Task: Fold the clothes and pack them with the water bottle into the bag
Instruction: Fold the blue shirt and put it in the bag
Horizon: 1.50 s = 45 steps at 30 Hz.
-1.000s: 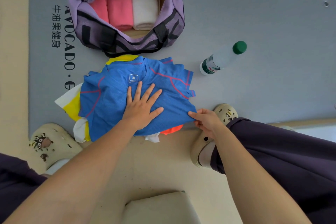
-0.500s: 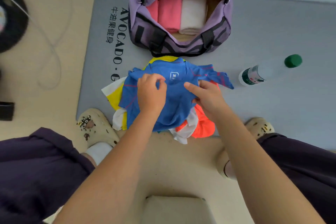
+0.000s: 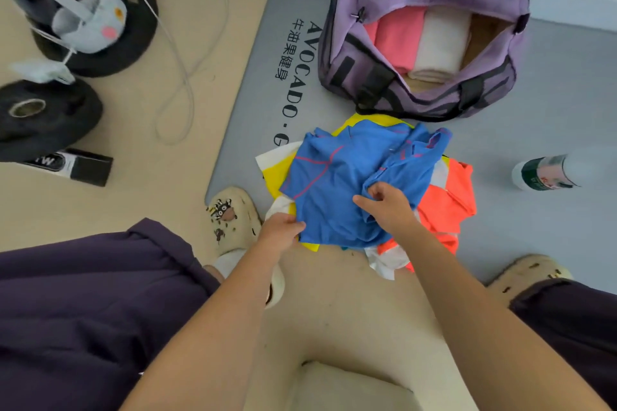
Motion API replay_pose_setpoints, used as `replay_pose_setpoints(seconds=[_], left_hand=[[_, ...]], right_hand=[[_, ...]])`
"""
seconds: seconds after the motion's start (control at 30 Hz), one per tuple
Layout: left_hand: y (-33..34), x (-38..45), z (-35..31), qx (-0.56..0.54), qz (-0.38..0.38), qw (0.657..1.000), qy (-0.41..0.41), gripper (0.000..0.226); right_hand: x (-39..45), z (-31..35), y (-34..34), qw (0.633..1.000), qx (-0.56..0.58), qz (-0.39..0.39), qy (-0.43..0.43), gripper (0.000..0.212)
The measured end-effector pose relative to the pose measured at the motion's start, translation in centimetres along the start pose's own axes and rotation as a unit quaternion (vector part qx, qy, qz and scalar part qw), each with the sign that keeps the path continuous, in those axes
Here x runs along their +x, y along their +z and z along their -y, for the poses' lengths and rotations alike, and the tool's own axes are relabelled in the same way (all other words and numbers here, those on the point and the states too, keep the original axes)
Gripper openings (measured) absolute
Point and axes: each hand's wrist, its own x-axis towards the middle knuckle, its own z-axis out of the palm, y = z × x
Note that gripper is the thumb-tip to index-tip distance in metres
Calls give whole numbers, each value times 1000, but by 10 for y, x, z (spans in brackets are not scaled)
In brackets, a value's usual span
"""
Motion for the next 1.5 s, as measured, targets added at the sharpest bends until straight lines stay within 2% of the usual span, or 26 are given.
replay_pose_setpoints(seconds=[0.07, 0.13, 0.2, 0.3, 0.47, 0.63, 0.8, 0.87, 1.0, 1.1, 1.17, 1.23, 1.33, 1.5], left_hand=[[-3, 2, 8, -4, 14, 1000, -19, 18], [-2, 3, 12, -22, 10, 999, -24, 12], [1, 4, 10, -104, 10, 994, -40, 9], [6, 3, 6, -242, 8, 968, -69, 14], [4, -4, 11, -230, 24, 970, -74, 28], [0, -11, 20, -249, 19, 966, -66, 17], [-7, -15, 24, -223, 76, 969, -72, 22], [-10, -15, 19, -238, 63, 967, -66, 24], [-21, -16, -15, -269, 43, 962, -2, 10], [-32, -27, -60, -245, 29, 966, 77, 23], [-40, -43, -95, -204, 52, 967, 142, 27], [-47, -67, -129, -156, 97, 963, 197, 19], [-58, -113, -175, -116, 140, 949, 257, 11], [-73, -202, -231, -88, 147, 913, 371, 29]], right_hand=[[1, 0, 1, 1000, -8, 0, -1, 46], [2, 0, 1, 1000, -17, 1, -3, 46], [4, -2, 2, 1000, -23, 3, -5, 46], [4, -6, 2, 1000, -20, -1, 1, 43], [7, -10, 4, 1000, -7, -11, 13, 42], [9, -12, 4, 1000, -11, -8, 21, 40], [11, -13, 3, 1000, 4, -2, 29, 32], [9, -13, 2, 999, 25, -1, 34, 28], [2, -5, -10, 991, 121, 18, 53, 17], [-7, 16, -29, 976, 203, 28, 71, 10], [-12, 39, -48, 977, 210, 1, 40, 16], [-22, 69, -70, 978, 206, -21, -1, 20], [-42, 114, -106, 970, 235, -21, -64, 15], [-96, 182, -166, 951, 256, -12, -174, 8]])
